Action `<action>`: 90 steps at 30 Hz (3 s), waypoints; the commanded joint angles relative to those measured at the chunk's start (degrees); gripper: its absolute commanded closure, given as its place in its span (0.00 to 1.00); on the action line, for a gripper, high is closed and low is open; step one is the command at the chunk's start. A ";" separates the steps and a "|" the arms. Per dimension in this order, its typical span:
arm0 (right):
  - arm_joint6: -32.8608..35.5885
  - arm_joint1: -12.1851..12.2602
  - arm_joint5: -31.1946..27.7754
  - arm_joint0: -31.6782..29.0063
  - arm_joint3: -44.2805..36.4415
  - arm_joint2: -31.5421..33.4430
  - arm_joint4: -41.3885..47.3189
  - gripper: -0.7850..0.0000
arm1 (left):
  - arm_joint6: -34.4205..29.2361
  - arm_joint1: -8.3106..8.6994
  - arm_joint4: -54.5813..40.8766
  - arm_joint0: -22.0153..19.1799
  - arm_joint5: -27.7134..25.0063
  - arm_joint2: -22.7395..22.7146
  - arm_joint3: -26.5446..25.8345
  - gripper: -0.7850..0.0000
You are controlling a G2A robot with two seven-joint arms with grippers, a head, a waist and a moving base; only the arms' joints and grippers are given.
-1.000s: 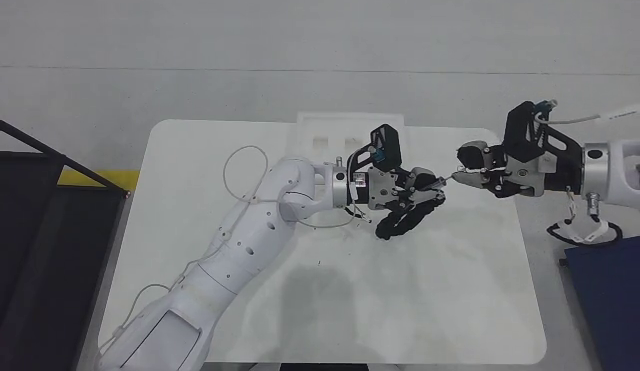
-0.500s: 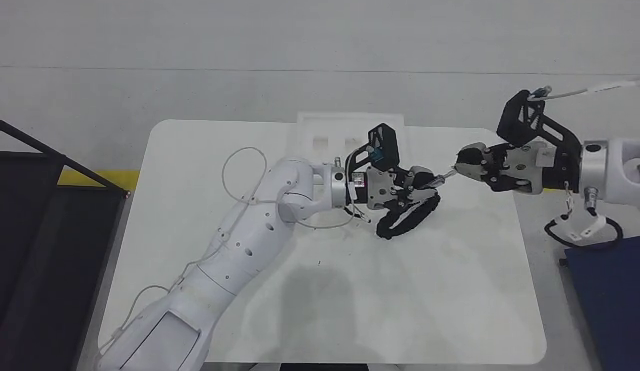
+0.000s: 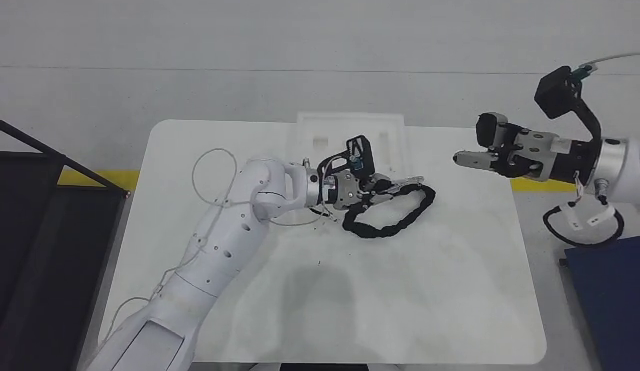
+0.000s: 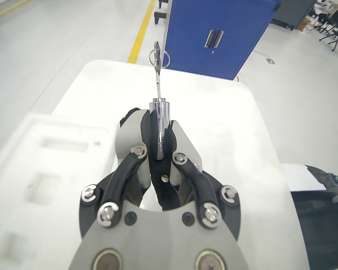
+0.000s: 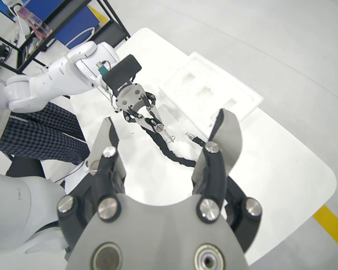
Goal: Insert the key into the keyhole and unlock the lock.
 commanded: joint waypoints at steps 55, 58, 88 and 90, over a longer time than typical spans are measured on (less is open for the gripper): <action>-16.03 -7.77 -21.14 5.13 10.43 -4.03 -18.37 0.00 | 30.72 10.07 23.51 -9.31 -3.45 -8.54 -7.27 0.00; -17.52 -8.69 -21.68 7.16 12.50 -5.01 -20.29 0.00 | 31.47 11.49 21.57 -10.00 -3.45 -7.69 -6.94 0.00; -17.84 -8.80 -21.68 7.26 12.67 -5.13 -20.48 0.00 | 32.03 12.74 19.13 -10.07 -3.45 -6.33 -6.09 0.00; -17.84 -8.80 -21.68 7.26 12.67 -5.13 -20.48 0.00 | 32.03 12.74 19.13 -10.07 -3.45 -6.33 -6.09 0.00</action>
